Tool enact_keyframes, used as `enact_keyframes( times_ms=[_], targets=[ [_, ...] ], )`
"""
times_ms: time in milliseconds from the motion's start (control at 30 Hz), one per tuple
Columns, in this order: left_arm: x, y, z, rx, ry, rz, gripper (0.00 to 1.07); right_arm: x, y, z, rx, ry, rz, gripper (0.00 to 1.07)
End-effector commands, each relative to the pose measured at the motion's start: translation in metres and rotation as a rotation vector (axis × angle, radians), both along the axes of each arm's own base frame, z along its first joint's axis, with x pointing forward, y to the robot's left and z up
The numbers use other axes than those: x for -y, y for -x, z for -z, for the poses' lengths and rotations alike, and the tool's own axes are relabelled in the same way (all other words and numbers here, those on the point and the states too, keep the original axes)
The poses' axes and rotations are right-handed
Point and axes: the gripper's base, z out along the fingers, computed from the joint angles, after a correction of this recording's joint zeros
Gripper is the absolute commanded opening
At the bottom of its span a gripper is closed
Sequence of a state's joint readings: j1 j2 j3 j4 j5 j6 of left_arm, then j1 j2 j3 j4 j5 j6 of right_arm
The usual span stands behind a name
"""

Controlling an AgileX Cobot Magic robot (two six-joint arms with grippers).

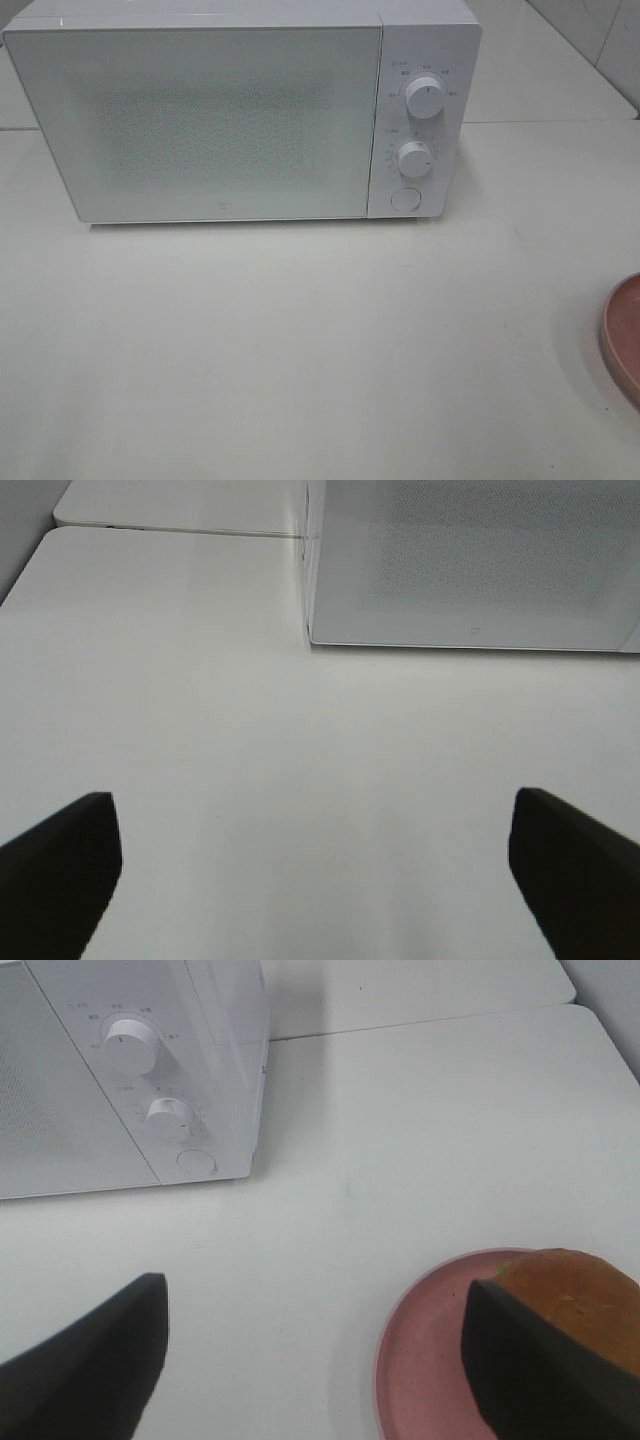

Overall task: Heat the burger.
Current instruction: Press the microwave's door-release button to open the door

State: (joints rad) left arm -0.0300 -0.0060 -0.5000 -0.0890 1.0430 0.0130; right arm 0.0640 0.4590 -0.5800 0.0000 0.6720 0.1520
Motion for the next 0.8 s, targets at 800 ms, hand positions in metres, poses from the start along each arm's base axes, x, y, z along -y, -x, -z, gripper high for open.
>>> enact_keyframes(
  times_ms=[800],
  targets=[
    [0.0,0.002,0.0,0.024,-0.002,-0.003,0.98,-0.003,-0.069,0.058,0.184,0.057,-0.026,0.75]
  ],
)
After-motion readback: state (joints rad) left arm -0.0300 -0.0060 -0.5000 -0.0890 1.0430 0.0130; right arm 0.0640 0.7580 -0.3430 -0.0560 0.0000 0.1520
